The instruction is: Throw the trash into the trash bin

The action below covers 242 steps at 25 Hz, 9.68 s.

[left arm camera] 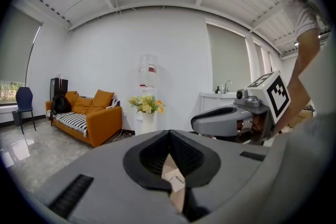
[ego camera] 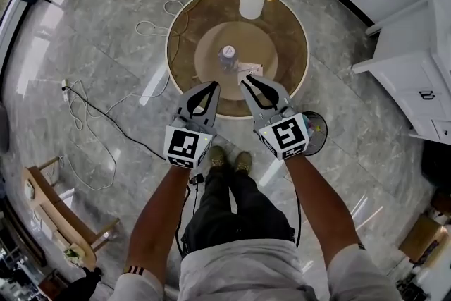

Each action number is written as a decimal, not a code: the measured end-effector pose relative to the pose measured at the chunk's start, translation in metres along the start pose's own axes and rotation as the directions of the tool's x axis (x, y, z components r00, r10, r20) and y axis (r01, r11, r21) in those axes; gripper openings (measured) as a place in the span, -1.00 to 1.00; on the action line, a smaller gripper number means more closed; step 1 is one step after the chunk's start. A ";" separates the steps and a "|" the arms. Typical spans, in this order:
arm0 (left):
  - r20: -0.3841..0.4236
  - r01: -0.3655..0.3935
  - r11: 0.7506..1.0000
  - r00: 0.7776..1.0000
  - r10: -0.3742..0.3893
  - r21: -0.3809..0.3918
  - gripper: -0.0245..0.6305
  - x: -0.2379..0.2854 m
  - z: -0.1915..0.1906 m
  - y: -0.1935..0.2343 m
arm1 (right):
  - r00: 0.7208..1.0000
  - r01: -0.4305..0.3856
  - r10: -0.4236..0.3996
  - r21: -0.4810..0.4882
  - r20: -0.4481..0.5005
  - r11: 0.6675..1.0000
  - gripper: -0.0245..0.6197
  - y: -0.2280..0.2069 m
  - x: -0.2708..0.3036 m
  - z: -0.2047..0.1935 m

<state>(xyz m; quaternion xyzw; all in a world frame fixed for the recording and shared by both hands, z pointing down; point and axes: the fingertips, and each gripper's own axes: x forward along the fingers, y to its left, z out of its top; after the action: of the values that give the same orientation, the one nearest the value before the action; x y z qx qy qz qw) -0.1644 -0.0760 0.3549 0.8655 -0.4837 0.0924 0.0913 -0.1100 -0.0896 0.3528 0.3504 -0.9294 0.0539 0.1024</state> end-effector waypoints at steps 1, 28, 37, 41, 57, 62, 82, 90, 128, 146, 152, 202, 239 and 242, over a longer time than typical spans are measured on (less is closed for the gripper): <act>-0.004 0.001 1.000 1.000 -0.001 0.000 -0.93 0.003 -0.004 0.004 | 1.000 -0.001 0.001 0.002 -0.007 1.000 -0.74 -0.002 0.005 -0.005; -0.087 0.096 0.995 0.992 -0.095 0.010 -0.93 0.077 -0.098 0.079 | 0.984 0.074 -0.064 0.057 -0.168 0.996 0.12 -0.039 0.135 -0.132; -0.078 0.123 0.992 0.989 -0.122 0.015 -0.93 0.087 -0.103 0.090 | 0.986 0.096 -0.089 0.042 -0.141 0.994 0.06 -0.044 0.158 -0.133; -0.071 0.128 0.992 0.989 -0.127 0.012 -0.93 0.088 -0.102 0.091 | 0.986 0.107 -0.100 0.045 -0.133 0.993 0.02 -0.046 0.159 -0.133; -0.018 0.165 0.986 0.986 -0.165 -0.004 -0.93 0.079 -0.074 0.060 | 0.979 0.204 -0.206 0.070 0.015 0.976 0.01 -0.048 0.101 -0.068; -0.009 0.225 0.974 0.974 -0.225 0.004 -0.93 0.084 -0.065 0.023 | 0.962 0.268 -0.271 0.085 0.026 0.960 0.01 -0.058 0.058 -0.062; -0.019 0.479 0.876 0.878 -0.479 0.051 -0.93 0.109 -0.056 -0.205 | 0.803 0.593 -0.595 0.146 -0.035 0.792 0.01 -0.131 -0.207 -0.110; -0.058 0.537 0.842 0.843 -0.535 0.052 -0.93 0.122 -0.066 -0.282 | 0.754 0.657 -0.644 0.160 -0.129 0.737 0.01 -0.149 -0.290 -0.162; -0.098 0.326 0.945 0.942 -0.322 0.031 -0.93 0.123 -0.098 -0.163 | 0.915 0.398 -0.387 0.100 -0.110 0.912 -0.92 -0.116 -0.145 -0.159; -0.139 0.248 0.969 0.960 -0.243 0.021 -0.93 0.123 -0.140 -0.040 | 0.975 0.174 -0.160 0.084 -0.156 0.981 -0.73 -0.071 0.014 -0.164; -0.152 0.257 0.966 0.955 -0.253 0.010 -0.93 0.129 -0.156 -0.020 | 0.954 0.184 -0.150 0.112 -0.259 0.976 -0.40 -0.073 0.043 -0.199; -0.183 0.312 0.950 0.934 -0.307 0.001 -0.93 0.143 -0.182 -0.011 | 0.845 0.347 -0.268 0.094 -0.462 0.933 -0.92 -0.075 0.059 -0.271; -0.219 0.614 0.788 0.776 -0.592 0.047 -0.93 0.166 -0.169 -0.334 | 0.690 0.705 -0.601 0.189 -0.403 0.683 -0.92 -0.139 -0.295 -0.293; -0.226 0.616 0.786 0.774 -0.591 0.052 -0.93 0.170 -0.171 -0.340 | 0.678 0.710 -0.588 0.185 -0.442 0.679 -0.91 -0.141 -0.306 -0.310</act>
<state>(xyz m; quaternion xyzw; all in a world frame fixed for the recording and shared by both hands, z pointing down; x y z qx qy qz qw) 0.2011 0.0022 0.5388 0.9652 -0.1620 0.1733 0.1104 0.2552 0.0539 0.5890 0.6588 -0.6819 0.2345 0.2143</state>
